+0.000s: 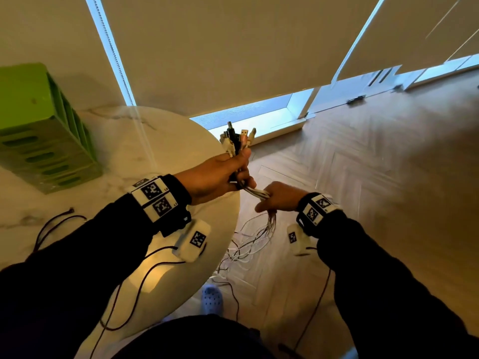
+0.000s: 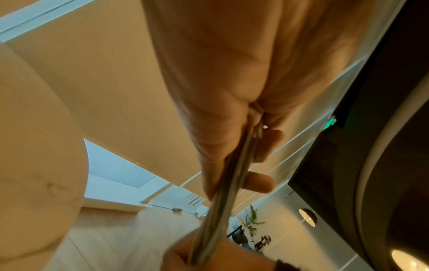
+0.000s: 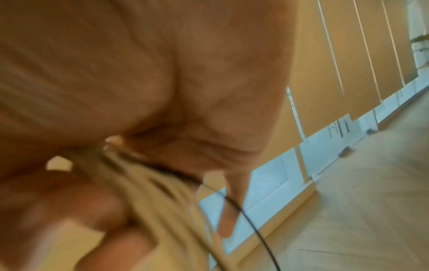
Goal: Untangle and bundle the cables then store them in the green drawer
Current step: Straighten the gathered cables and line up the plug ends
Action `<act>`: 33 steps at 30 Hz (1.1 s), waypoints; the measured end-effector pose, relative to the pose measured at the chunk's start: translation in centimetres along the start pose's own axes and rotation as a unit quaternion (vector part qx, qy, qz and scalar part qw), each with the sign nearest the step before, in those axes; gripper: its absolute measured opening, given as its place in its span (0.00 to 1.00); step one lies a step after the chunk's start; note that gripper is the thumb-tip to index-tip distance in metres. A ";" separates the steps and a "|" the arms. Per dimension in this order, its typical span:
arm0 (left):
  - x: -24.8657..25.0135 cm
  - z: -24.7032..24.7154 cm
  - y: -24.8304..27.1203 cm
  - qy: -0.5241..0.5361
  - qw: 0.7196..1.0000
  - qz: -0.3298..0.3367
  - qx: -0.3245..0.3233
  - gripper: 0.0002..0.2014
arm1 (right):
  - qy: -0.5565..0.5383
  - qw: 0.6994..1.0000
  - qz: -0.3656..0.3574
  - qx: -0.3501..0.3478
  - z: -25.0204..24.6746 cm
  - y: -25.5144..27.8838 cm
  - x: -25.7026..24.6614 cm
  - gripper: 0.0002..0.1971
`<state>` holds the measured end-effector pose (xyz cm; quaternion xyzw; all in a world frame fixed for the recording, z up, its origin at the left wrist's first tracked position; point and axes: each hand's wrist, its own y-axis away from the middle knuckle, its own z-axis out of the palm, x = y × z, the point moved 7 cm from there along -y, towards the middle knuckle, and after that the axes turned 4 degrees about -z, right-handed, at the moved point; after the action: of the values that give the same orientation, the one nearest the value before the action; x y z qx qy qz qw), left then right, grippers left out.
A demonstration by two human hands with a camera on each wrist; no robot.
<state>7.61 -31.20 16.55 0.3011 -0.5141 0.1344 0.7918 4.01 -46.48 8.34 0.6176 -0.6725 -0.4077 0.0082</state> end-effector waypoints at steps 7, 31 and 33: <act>2.0 1.2 -2.2 -0.038 0.988 0.104 0.104 0.17 | 0.021 0.983 0.017 0.183 3.8 -0.8 -0.3 0.25; 0.9 3.7 -7.4 -0.040 0.978 0.193 0.070 0.37 | -0.453 0.858 -0.143 0.196 -0.9 5.1 -2.2 0.09; 1.7 4.3 -7.8 -0.078 0.972 0.210 0.065 0.28 | -0.435 0.875 -0.122 0.174 -0.9 4.9 -1.9 0.08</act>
<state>9.23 -40.10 16.71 0.2468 -0.6161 0.3068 0.6822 0.90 -45.83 12.59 0.4465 -0.5874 -0.5095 -0.4428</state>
